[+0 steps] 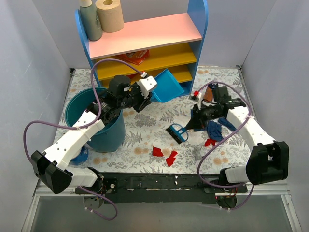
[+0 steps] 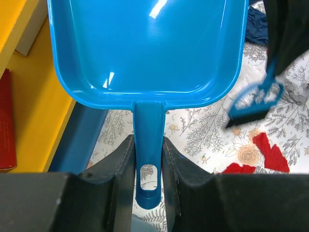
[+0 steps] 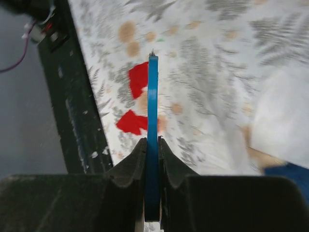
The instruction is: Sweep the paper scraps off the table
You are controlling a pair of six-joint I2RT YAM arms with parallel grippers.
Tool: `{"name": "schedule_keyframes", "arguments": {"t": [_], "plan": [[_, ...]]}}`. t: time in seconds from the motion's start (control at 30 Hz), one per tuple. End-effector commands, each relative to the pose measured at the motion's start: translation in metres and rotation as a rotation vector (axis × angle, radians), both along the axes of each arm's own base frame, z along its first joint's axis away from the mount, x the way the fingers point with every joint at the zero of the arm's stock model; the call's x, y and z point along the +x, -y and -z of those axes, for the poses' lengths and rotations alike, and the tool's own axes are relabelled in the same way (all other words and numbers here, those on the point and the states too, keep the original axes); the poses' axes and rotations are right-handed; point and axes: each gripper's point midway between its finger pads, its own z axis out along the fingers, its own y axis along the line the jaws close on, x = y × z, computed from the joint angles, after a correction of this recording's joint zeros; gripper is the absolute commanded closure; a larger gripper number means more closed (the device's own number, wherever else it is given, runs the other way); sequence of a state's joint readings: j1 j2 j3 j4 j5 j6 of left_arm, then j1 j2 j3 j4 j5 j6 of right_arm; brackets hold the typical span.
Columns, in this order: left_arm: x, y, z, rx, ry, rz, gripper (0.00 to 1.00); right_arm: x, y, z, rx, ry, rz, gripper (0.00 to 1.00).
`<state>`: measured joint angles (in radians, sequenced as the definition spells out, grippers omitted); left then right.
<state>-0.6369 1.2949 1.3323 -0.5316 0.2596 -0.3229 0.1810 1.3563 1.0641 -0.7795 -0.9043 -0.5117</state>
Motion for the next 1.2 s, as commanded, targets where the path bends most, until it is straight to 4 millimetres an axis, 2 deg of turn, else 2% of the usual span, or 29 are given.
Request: {"name": "schedule_keyframes", "arguments": {"t": [0.0, 0.07, 0.13, 0.2, 0.3, 0.33, 0.43, 0.57, 0.63, 0.67, 0.7, 0.8, 0.97, 1.0, 1.07, 1.1, 1.17], "plan": [[-0.002, -0.006, -0.020, -0.048, 0.038, -0.045, 1.00, -0.061, -0.040, 0.009, 0.075, -0.067, -0.259, 0.99], [-0.003, -0.007, -0.021, -0.050, 0.035, -0.052, 1.00, -0.074, -0.054, 0.017, 0.072, -0.146, -0.285, 0.99], [-0.002, -0.007, -0.021, -0.052, 0.029, -0.059, 1.00, -0.078, -0.071, 0.023, 0.079, -0.171, -0.319, 0.99], [-0.003, -0.008, -0.021, -0.053, 0.027, -0.062, 1.00, -0.075, -0.081, 0.030, 0.063, -0.230, -0.288, 0.99], [-0.004, -0.008, -0.021, -0.056, 0.023, -0.062, 1.00, -0.061, -0.081, 0.054, -0.041, -0.310, -0.185, 0.99], [-0.005, -0.009, -0.020, -0.053, 0.023, -0.061, 1.00, -0.052, -0.077, 0.070, -0.105, -0.319, -0.136, 0.99], [-0.006, -0.009, -0.017, -0.048, 0.016, -0.060, 1.00, -0.031, -0.067, 0.086, -0.150, -0.353, -0.017, 0.99], [-0.008, -0.010, -0.013, -0.040, 0.005, -0.052, 1.00, 0.003, -0.053, 0.089, -0.147, -0.383, 0.135, 0.99], [-0.010, -0.009, -0.011, -0.035, 0.003, -0.044, 1.00, 0.025, -0.036, 0.090, -0.137, -0.404, 0.238, 0.99], [-0.010, -0.009, -0.010, -0.033, -0.001, -0.039, 1.00, 0.033, -0.032, 0.088, -0.116, -0.450, 0.302, 0.99], [-0.012, -0.008, -0.009, -0.029, -0.005, -0.029, 1.00, 0.044, -0.019, 0.087, -0.100, -0.463, 0.355, 0.99], [-0.015, -0.007, 0.002, 0.003, -0.026, -0.003, 1.00, 0.058, -0.008, 0.076, -0.085, -0.411, 0.361, 0.99], [-0.029, -0.006, 0.029, 0.104, -0.082, 0.085, 1.00, 0.064, -0.017, 0.032, 0.013, -0.295, 0.277, 0.99], [-0.035, -0.009, 0.042, 0.148, -0.126, 0.098, 1.00, 0.069, -0.016, 0.020, 0.023, -0.256, 0.273, 0.99], [-0.039, -0.012, 0.051, 0.207, -0.138, 0.122, 1.00, 0.074, -0.009, 0.003, 0.006, -0.177, 0.294, 0.99], [-0.044, -0.019, 0.064, 0.262, -0.182, 0.126, 1.00, 0.083, -0.002, -0.008, 0.002, -0.133, 0.317, 0.99], [-0.049, -0.025, 0.075, 0.338, -0.190, 0.168, 1.00, 0.089, 0.014, -0.016, -0.047, -0.073, 0.368, 0.99]]}}
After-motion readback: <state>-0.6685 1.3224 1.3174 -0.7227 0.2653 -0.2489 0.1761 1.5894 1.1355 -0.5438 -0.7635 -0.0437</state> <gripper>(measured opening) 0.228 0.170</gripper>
